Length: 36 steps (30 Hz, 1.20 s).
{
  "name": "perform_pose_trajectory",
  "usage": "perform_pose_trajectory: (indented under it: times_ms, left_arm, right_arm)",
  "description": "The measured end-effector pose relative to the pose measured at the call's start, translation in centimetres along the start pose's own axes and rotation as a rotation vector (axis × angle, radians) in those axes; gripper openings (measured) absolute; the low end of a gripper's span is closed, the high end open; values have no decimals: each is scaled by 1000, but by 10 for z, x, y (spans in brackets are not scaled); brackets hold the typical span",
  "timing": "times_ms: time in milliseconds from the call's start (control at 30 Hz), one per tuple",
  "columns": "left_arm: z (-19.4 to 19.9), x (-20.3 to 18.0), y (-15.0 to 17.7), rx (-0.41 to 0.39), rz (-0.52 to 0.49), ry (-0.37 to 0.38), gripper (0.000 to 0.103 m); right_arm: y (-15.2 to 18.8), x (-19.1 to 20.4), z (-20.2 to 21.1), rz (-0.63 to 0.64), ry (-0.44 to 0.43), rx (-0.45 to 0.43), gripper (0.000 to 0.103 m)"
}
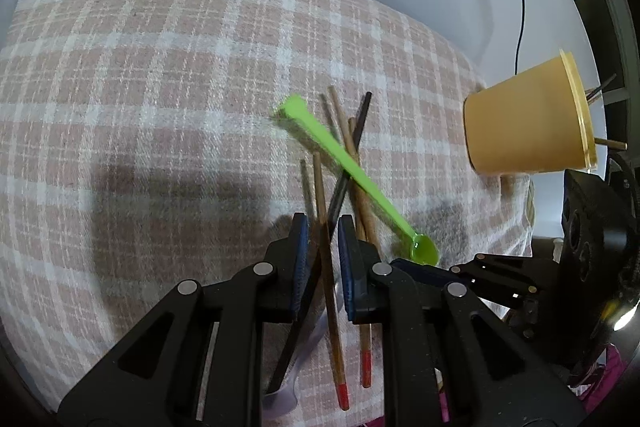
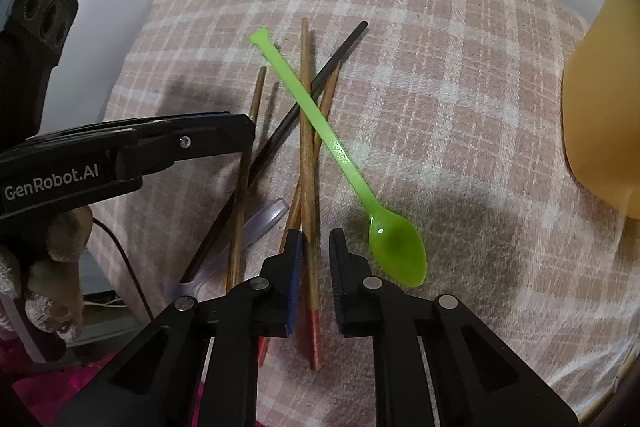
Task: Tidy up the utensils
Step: 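Grasp a red-tipped wooden chopstick with the right tool while the left tool grasps another from the pile, then lift both held chopsticks upright and carry them over the yellow container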
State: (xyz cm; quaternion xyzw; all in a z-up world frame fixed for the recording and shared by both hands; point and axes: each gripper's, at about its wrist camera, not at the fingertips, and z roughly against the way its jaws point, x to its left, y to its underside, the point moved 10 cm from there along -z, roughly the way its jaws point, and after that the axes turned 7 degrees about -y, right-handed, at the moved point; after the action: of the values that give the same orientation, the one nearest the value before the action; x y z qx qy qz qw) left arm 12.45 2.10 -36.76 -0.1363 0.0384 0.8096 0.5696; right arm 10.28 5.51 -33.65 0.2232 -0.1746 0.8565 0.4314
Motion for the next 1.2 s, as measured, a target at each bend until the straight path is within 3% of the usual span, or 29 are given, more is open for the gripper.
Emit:
perform_pose_trajectory:
  times_ms: [233, 533, 633, 1200]
  left_arm:
    - [0, 7, -5, -5, 3, -7, 13]
    - [-7, 6, -8, 2, -2, -11, 6]
    - [-10, 6, -10, 1, 0, -16, 4]
    - [18, 17, -14, -55, 17, -3, 3]
  right_arm:
    - [-5, -4, -1, 10, 15, 21, 12]
    - [-20, -6, -7, 15, 39, 22, 11]
    - [-23, -4, -10, 22, 51, 24, 6]
    - [-20, 6, 23, 17, -60, -36, 5]
